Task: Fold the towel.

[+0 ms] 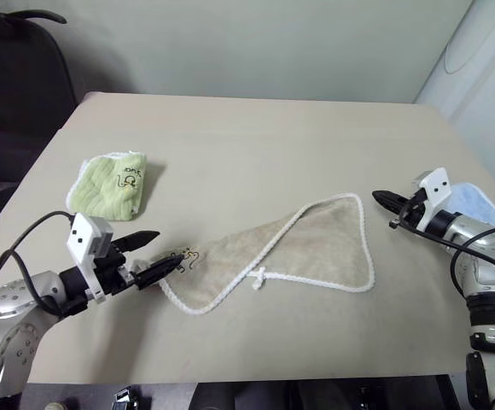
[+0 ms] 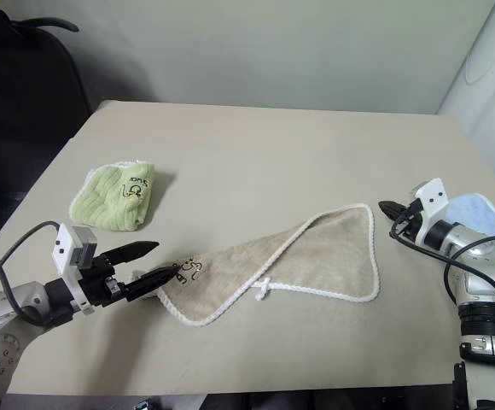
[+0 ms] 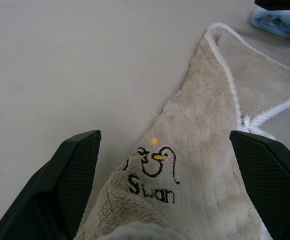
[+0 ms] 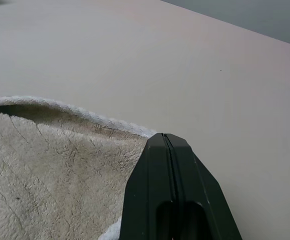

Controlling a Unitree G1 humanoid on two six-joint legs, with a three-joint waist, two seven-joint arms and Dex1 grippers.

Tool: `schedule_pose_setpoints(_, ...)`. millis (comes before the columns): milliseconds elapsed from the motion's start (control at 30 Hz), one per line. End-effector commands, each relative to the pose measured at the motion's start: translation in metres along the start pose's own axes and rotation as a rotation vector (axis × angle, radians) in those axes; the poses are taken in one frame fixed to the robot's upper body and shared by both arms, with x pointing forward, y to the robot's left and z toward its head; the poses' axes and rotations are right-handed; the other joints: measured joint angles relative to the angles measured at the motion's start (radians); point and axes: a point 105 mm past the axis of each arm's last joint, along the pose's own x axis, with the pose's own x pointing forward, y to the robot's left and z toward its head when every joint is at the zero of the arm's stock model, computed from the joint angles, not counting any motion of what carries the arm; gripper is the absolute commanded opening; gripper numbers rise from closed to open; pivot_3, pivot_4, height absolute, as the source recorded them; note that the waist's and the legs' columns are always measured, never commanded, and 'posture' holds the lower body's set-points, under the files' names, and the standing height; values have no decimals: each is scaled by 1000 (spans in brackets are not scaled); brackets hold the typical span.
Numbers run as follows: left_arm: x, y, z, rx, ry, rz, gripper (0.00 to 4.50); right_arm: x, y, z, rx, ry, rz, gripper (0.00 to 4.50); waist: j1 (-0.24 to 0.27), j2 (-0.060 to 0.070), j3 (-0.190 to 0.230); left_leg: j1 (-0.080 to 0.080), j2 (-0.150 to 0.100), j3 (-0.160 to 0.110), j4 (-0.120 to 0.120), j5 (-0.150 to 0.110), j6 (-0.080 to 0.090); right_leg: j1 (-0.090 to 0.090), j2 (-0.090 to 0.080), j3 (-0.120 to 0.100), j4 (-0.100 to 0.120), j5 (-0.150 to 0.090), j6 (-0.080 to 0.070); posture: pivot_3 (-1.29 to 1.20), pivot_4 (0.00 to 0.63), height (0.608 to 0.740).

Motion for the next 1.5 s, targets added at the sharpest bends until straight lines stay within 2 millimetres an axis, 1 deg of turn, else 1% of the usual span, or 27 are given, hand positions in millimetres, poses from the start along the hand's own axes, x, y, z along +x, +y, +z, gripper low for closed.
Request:
schedule_pose_setpoints(33,1,-3,15,64,-50,3,4483,-1,-6,18,-49,-47,-1,0,0,0,0,0,0,0,0,0,0,0,0,0,0,0,0,0,150,740)
schedule_pose_setpoints(133,3,-3,12,57,-54,21,4483,2,-5,17,-44,-50,-8,0,-1,0,0,0,0,0,0,0,0,0,0,0,0,0,0,0,150,740)
schedule_pose_setpoints(200,3,-5,14,66,-61,22,4483,4,-3,19,-43,-52,5,0,-1,0,0,0,1,0,0,0,0,0,0,0,0,0,0,0,150,740)
schedule_pose_setpoints(300,3,-5,13,68,-61,39,4483,7,-2,15,-44,-35,14,0,-1,0,0,0,1,0,0,0,0,0,0,0,0,0,0,0,150,740)
schedule_pose_setpoints(367,3,-8,13,70,-58,36,4483,10,-1,16,-45,-33,28,0,-1,0,0,1,1,0,0,0,0,0,0,0,0,0,0,0,150,740)
schedule_pose_setpoints(533,5,-12,11,72,-48,23,4483,8,-5,17,-49,-36,18,0,-1,0,0,1,1,0,0,0,0,0,0,0,0,0,0,0,150,740)
schedule_pose_setpoints(667,10,-15,9,77,-42,-1,4483,3,-3,11,-55,-22,13,0,1,0,0,1,1,0,0,0,1,1,0,0,0,0,-1,0,150,740)
schedule_pose_setpoints(833,15,-11,2,146,8,-18,4483,5,-1,6,-49,-6,7,0,0,0,0,1,1,0,0,-1,1,1,0,0,1,0,-1,0,150,740)
schedule_pose_setpoints(933,13,-14,5,186,31,-70,4483,10,-2,7,-53,1,18,0,-2,0,0,1,1,0,0,-1,0,0,1,0,1,-1,-1,0,150,740)
schedule_pose_setpoints(1000,13,-16,3,200,53,-99,4483,13,-5,5,-56,5,9,0,-3,0,0,2,1,-1,0,-1,0,0,1,0,1,-1,-1,0,150,740)
schedule_pose_setpoints(1133,7,-27,-2,259,141,-251,4483,20,-5,8,-65,-11,1,0,-4,0,0,2,1,-3,0,-2,-1,0,2,1,1,-1,-2,0,150,740)
schedule_pose_setpoints(1200,0,-36,-4,270,206,-382,4483,22,-4,6,-68,-17,-7,0,-3,0,0,2,1,-5,0,-2,0,-1,2,1,1,-1,-2,0,150,740)
schedule_pose_setpoints(1267,-4,-38,-8,321,275,-459,4483,22,-4,5,-67,-25,-18,0,-1,0,0,2,2,-7,0,-3,-1,-1,2,1,1,-1,-3,0,150,740)
schedule_pose_setpoints(1300,-4,-38,-11,377,307,-489,4483,22,-3,5,-63,-31,-24,0,-1,1,0,2,2,-8,0,-3,-1,-1,2,2,1,-1,-3,0,150,740)
schedule_pose_setpoints(1400,0,-41,-21,506,375,-585,4483,20,0,2,-56,-34,-33,0,2,1,0,2,3,-9,0,-3,0,-1,1,2,1,-1,-3,0,150,740)
schedule_pose_setpoints(1500,5,-43,-32,565,422,-649,4483,18,2,-1,-53,-34,-41,0,1,1,0,1,3,-8,0,-4,1,-1,0,3,1,-1,-3,0,150,740)
